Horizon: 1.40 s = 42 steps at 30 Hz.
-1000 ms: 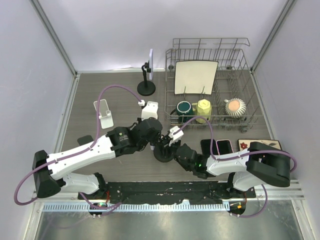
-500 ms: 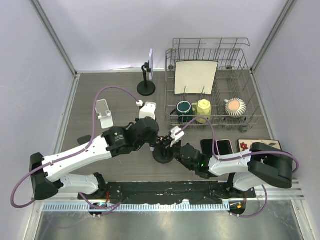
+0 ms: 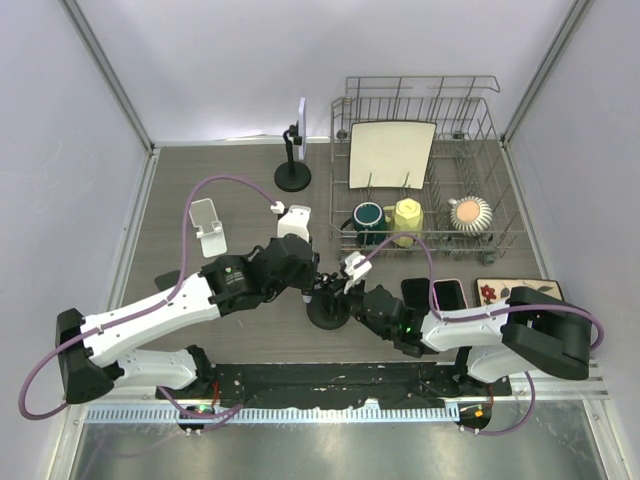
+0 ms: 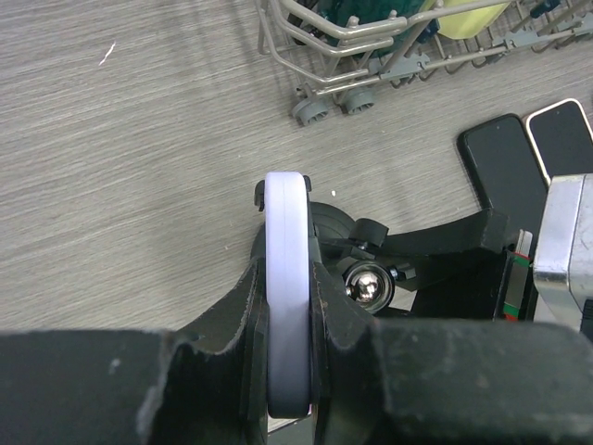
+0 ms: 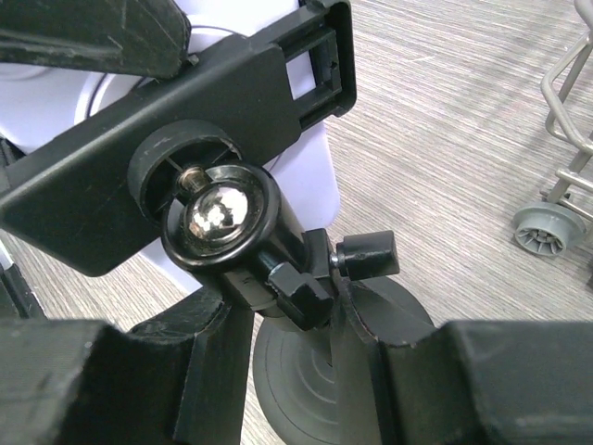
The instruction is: Remove the phone from the phone stand
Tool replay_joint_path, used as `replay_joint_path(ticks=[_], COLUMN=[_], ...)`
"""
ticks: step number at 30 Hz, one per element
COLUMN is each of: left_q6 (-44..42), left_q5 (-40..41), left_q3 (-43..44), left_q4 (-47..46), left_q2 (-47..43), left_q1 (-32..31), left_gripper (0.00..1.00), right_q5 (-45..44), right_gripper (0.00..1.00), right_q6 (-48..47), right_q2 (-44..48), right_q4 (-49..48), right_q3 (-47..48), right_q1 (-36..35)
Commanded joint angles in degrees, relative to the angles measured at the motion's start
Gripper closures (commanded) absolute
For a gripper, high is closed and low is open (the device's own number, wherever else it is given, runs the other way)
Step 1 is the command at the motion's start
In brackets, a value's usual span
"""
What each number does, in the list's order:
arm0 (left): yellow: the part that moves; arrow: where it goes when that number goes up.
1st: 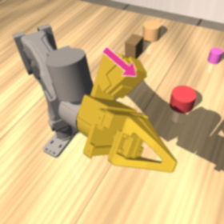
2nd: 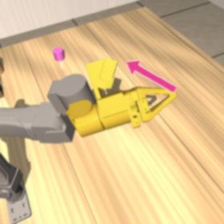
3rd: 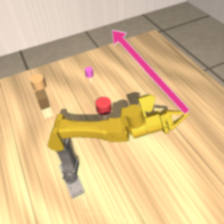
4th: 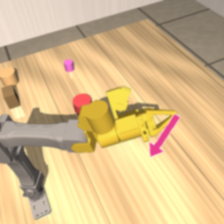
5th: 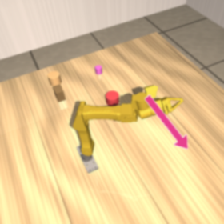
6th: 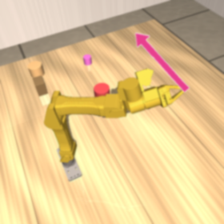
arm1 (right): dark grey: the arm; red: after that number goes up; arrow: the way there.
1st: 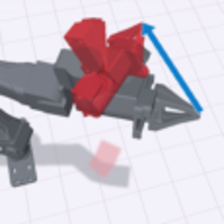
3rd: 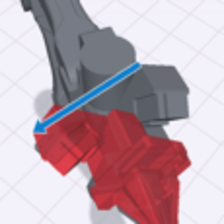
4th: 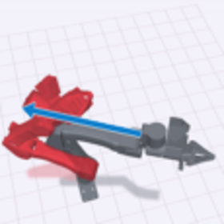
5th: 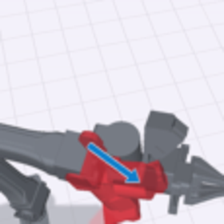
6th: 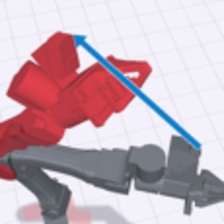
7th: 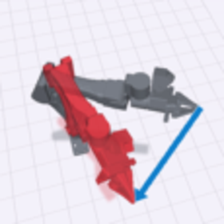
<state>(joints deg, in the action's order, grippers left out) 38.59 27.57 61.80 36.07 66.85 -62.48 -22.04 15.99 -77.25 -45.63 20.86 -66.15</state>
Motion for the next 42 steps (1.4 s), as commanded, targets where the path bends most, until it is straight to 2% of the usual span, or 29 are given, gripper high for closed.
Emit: replay_joint_path(ticks=[1,7,13,31,38,42], left_q6=[-4.39,-9.05,-9.76,-12.22,-9.76,-9.23], left_q5=[-4.63,-10.41,-14.65,-5.69,0.27,4.24], left_q3=[2.53,2.89,0.43,5.61,6.84,8.07], left_q4=[10.5,11.29,10.69,11.21,14.19,15.69], left_q2=[-5.94,-7.87,-7.96,-10.6,-11.91,-14.64], left_q1=[0.25,2.62,2.62,5.0,5.17,5.17], left_gripper=[1.0,1.0,1.0,1.0,1.0,1.0], right_q5=[-13.29,-9.87,-8.37,6.66,9.91,13.06], right_gripper=[0.99,0.99,0.99,0.99,0.99,0.99], right_q6=[4.67,9.93,7.31,-3.06,-7.72,-10.09], right_q2=[0.0,0.79,2.64,5.62,1.59,-4.81], right_q4=[2.3,4.67,5.46,0.55,-4.82,-8.16], right_q3=[-2.14,-3.63,-3.99,-5.83,-1.1,3.56], right_q1=[6.12,11.82,13.94,12.19,9.73,8.93])
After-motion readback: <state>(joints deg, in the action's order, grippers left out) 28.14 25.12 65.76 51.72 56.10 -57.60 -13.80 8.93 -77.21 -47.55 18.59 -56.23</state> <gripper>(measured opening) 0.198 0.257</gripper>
